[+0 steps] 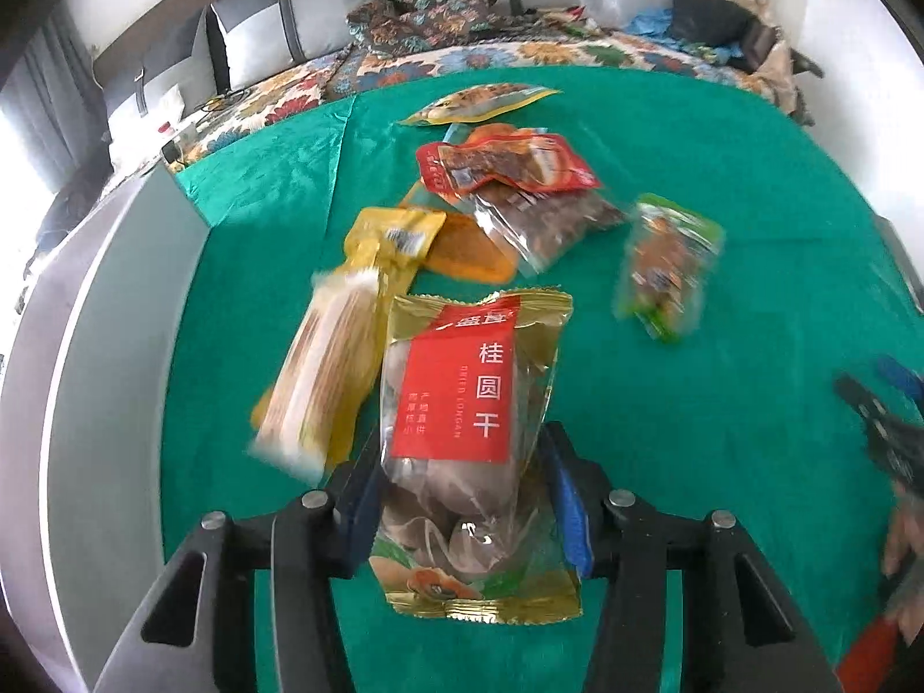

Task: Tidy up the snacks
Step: 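Lift the longan bag with the left tool off the table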

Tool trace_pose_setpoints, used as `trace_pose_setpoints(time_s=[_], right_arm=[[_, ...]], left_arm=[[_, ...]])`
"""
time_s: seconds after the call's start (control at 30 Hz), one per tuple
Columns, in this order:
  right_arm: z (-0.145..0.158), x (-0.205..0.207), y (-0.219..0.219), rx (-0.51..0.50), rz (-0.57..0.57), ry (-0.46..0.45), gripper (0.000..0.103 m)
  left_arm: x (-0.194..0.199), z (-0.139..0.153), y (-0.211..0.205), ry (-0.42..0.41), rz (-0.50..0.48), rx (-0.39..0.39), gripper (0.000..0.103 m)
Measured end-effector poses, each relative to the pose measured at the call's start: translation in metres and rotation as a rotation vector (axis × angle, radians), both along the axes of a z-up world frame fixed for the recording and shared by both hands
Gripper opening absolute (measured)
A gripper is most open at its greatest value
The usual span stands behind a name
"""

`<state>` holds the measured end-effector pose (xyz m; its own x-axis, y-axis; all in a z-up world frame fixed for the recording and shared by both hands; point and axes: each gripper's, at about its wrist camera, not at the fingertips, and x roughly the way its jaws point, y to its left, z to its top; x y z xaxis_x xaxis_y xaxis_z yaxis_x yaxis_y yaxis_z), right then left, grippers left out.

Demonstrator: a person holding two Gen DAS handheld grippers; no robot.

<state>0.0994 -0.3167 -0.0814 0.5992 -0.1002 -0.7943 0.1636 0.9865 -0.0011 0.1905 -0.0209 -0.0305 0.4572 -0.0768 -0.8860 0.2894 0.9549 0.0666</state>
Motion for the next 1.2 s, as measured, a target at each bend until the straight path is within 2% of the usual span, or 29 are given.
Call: trace_pose_setpoints(time_s=[0.13,0.23,0.4,0.73,0.87,1.0,1.2], right_arm=[[0.0,0.0,0.0,0.0,0.0,0.0,0.086],[0.0,0.0,0.0,-0.001,0.0,0.001,0.086],[0.0,0.0,0.0,-0.001,0.001,0.001,0.086],[0.0,0.0,0.0,0.0,0.001,0.001,0.086],[0.0,0.0,0.0,0.0,0.001,0.001,0.086],[0.0,0.0,0.0,0.0,0.001,0.001,0.086],[0.0,0.0,-0.001,0.0,0.001,0.001,0.086]], left_arm=[[-0.036,0.003,0.012,-0.006,-0.011,-0.01,0.051],[-0.052,-0.009,0.012,0.006,-0.039,-0.001,0.057],[-0.056,-0.02,0.0,-0.012,-0.063,0.039,0.081],[-0.044,-0.031,-0.003,0.002,-0.003,0.073,0.082],[-0.04,-0.029,0.006,0.007,0.031,0.032,0.082],[-0.036,-0.036,0.01,0.022,0.043,0.04,0.082],[-0.034,-0.043,0.019,0.051,0.07,-0.008,0.082]])
